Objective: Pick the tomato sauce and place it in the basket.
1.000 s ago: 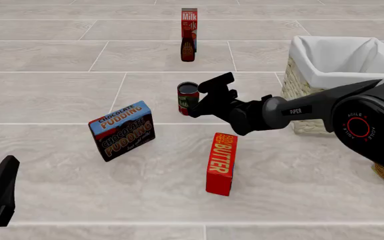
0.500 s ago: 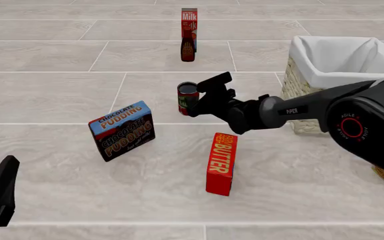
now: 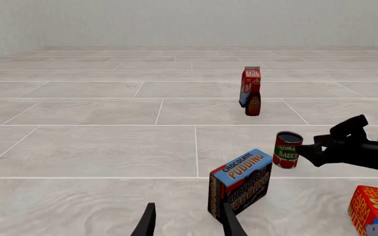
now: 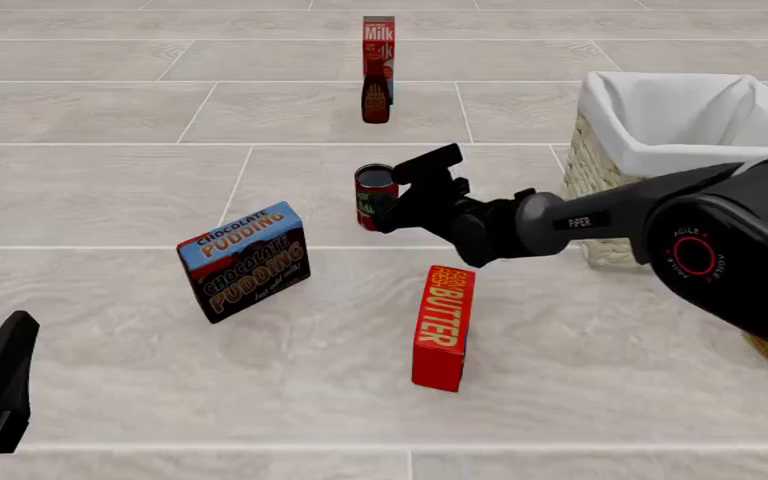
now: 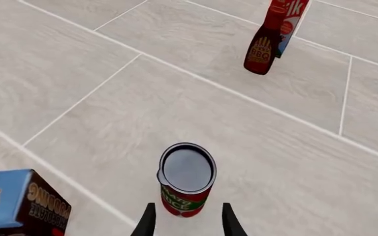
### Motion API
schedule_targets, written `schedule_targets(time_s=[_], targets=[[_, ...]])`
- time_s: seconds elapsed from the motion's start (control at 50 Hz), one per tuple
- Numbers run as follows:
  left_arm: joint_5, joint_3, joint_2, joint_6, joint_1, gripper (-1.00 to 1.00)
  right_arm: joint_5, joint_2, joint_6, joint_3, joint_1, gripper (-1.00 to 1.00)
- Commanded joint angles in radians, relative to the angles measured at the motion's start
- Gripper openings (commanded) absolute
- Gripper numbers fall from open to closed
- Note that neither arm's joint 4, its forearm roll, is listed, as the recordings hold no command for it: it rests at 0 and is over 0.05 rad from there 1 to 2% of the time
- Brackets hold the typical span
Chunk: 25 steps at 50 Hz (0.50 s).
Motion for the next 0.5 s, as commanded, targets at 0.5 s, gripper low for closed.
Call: schedule_targets(time_s=[0.5], targets=[[0.000, 0.000, 0.000, 0.000, 0.000, 1.00, 0.018, 0.038, 0.004, -0.052, -0.001, 1.00]])
